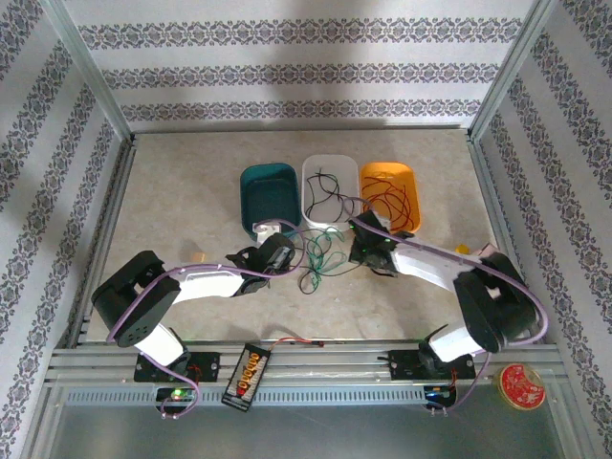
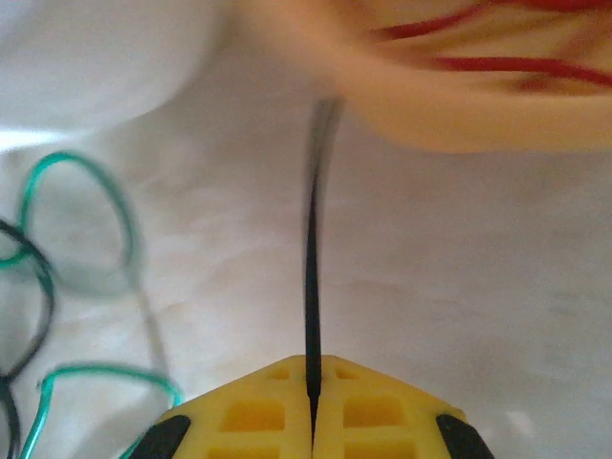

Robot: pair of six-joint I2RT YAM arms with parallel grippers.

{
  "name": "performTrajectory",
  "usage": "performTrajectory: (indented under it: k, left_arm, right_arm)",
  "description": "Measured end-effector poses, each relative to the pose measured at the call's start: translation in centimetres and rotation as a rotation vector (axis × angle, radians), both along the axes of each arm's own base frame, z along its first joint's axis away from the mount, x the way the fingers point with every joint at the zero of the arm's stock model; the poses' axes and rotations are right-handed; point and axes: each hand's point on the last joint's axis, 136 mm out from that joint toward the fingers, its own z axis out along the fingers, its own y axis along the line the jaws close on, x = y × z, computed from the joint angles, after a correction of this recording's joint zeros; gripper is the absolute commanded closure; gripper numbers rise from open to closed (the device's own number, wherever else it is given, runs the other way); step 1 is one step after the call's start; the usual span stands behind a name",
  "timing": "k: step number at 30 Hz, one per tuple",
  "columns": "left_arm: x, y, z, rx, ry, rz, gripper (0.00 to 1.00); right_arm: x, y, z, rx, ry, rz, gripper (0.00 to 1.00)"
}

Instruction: Untangle the cables

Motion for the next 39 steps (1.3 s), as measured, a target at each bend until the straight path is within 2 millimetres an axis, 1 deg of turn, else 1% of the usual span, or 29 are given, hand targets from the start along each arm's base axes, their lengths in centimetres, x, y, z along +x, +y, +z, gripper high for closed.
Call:
performTrajectory:
  k: [2,6,11,16,20,25,28,31,36,39]
  left_arm:
    - [-0.1,0.2,-0.1,0.009,0.001,0.005,1.0]
    - [-0.1,0.4,-0.1,0.016,0.001,0.016,1.0]
    - [-0.2,0.8,-0.2,0.027,0.004,0.036,1.0]
    - [-0.3,1.4,-0.4,0.046,0.009,0.055,1.0]
    - [-0.4,2.0,-0.5,0.066,0.011,0.08,1.0]
    - [-0.4,2.6,-0.5,0.083,0.007,0.104,1.0]
    - [-0.5,2.9,-0.5,0.091,0.007,0.116,1.0]
    - [-0.6,3.2,-0.6,0.101,0.011,0.124,1.0]
    - [-0.6,3.4,-0.6,0.111,0.011,0.129,1.0]
    - [-0.6,3.5,-0.6,0.113,0.01,0.13,1.0]
  right_arm:
    - [-0.8,-2.3,0.4,0.018,-0.028,-0.106,1.0]
    - [-2.2,-5.6,1.6,0.064,-0.096,-0.285,1.0]
    - [-3.6,-10.4,3.7,0.125,-0.21,-0.544,1.0]
    - [-4.5,-15.2,6.2,0.115,-0.317,-0.728,1.0]
    - [-5.9,-19.1,7.4,0.071,-0.363,-0.859,1.0]
    - [-7.3,-22.8,9.2,0.051,-0.411,-0.995,1.0]
    - [-7.7,-24.2,10.2,0.053,-0.43,-1.051,1.0]
    - [-7.6,-24.6,11.5,0.055,-0.453,-1.059,1.0]
    - [-6.5,-24.6,14.9,0.068,-0.525,-1.012,1.0]
    - [-5.2,-23.7,17.4,0.096,-0.578,-0.927,1.0]
